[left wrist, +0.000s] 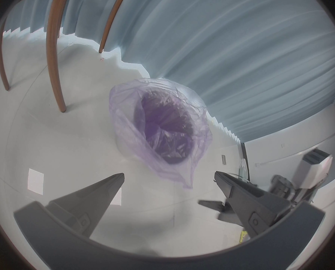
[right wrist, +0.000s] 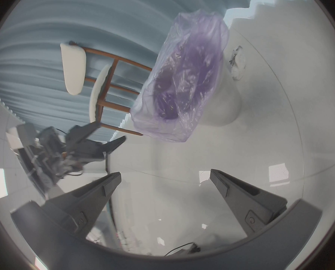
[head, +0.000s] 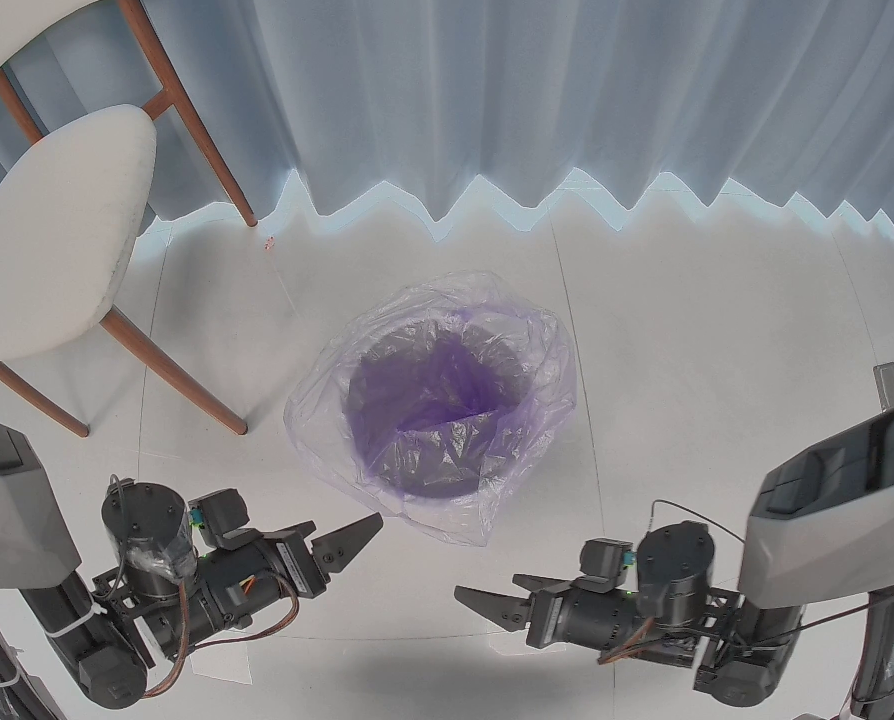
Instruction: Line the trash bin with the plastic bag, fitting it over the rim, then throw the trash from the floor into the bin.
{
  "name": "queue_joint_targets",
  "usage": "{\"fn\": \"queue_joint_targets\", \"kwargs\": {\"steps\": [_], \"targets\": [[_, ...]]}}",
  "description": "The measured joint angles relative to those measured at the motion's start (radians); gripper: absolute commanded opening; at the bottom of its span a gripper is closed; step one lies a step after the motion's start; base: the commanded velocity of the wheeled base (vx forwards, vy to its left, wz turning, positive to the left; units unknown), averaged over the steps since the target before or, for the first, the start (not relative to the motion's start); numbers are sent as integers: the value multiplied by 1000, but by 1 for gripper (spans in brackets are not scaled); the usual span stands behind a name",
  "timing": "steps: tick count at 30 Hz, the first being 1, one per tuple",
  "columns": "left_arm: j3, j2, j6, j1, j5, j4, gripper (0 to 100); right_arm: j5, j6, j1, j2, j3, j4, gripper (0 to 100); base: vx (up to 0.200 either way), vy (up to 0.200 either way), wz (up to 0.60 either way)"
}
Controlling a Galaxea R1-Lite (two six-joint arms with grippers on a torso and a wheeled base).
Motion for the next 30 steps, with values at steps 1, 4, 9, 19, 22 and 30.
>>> {"fn": "queue_joint_targets", "kwargs": {"steps": [1, 4, 9, 19, 22, 30], "targets": [[-18, 6, 0, 6, 1, 8, 100, 7, 18, 0, -26, 30, -6, 100, 0, 0, 0], [-95, 32, 0, 24, 4, 47, 100, 26, 66, -24, -98, 97, -13, 100, 0, 0, 0], [-195, 90, 0, 51, 4, 104, 100, 33, 101, -77, -130, 91, -13, 100, 0, 0, 0], [-301, 151, 0, 121, -9, 296, 100, -5, 101, -116, -8, -77, -10, 100, 0, 0, 0], [-314, 161, 0, 132, -11, 297, 100, -38, 91, -119, 36, -138, 17, 100, 0, 0, 0], [-333, 199, 1, 134, -13, 297, 100, -62, 82, -121, 104, -241, 106, 100, 0, 0, 0]]}}
